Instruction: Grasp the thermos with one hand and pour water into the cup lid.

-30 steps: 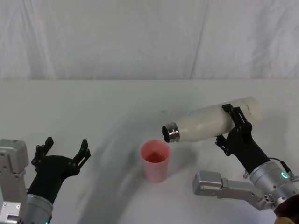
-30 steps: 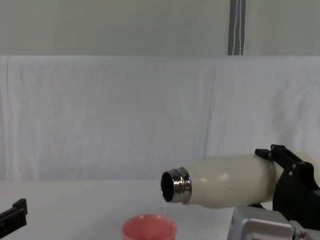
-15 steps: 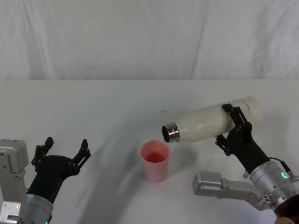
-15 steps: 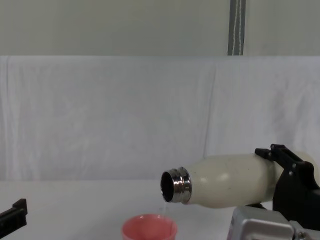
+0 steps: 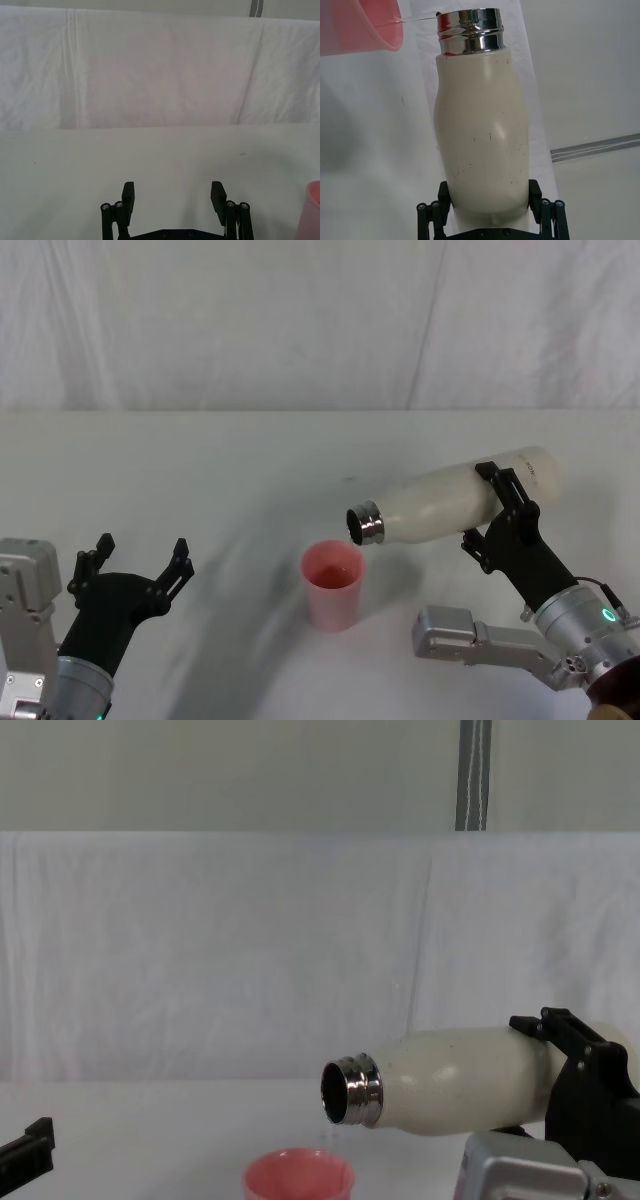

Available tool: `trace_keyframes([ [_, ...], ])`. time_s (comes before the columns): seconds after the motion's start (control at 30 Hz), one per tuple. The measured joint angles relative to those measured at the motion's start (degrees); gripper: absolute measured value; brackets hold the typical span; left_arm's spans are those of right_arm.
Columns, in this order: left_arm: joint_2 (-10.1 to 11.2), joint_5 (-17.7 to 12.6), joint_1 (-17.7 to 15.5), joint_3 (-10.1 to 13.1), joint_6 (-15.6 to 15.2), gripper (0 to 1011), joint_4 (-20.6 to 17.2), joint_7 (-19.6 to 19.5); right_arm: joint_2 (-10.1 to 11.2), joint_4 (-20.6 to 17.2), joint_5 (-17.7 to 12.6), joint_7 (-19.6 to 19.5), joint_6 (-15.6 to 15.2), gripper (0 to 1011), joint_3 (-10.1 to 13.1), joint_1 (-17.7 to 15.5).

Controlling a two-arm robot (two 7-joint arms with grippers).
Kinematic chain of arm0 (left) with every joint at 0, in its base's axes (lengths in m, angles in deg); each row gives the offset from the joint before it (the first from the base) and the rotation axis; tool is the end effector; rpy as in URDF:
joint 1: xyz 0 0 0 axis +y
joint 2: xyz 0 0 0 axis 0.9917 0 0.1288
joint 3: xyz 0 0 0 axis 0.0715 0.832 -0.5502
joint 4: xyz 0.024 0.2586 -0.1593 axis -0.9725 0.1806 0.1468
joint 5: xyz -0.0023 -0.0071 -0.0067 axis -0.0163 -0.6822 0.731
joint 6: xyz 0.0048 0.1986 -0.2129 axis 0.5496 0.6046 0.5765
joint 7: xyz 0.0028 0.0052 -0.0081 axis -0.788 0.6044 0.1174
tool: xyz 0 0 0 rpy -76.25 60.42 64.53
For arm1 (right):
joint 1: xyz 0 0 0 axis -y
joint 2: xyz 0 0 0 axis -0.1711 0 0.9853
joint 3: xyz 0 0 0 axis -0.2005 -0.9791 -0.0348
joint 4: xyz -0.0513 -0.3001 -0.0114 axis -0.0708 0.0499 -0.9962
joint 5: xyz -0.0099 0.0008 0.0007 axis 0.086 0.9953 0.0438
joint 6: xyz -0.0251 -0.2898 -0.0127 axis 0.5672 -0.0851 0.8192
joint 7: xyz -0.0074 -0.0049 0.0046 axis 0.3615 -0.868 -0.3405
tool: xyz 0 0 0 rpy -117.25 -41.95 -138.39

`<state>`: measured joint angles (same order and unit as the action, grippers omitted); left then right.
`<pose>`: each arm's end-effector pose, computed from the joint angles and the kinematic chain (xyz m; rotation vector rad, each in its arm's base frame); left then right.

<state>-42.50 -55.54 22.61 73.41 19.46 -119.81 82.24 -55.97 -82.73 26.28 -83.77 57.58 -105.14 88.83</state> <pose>0.2318 0.0428 -0.2989 -0.0381 0.0139 1.4461 0.3211 0.0205 -0.3069 -0.7226 -1.2978 -1.0072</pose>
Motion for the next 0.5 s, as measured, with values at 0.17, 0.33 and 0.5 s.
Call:
trace_keyframes([
  [0.17,0.00,0.00,0.00,0.00,0.00,1001,0.00,0.00,0.00,0.00,0.01,0.00,0.02,961,-0.03,0.10],
  [0.33,0.00,0.00,0.00,0.00,0.00,1001,0.00,0.00,0.01,0.04,0.04,0.00,0.04,961,-0.07,0.17],
  [0.5,0.00,0.00,0.00,0.00,0.00,1001,0.00,0.00,0.06,0.07,0.06,0.00,0.05,961,-0.09,0.17],
])
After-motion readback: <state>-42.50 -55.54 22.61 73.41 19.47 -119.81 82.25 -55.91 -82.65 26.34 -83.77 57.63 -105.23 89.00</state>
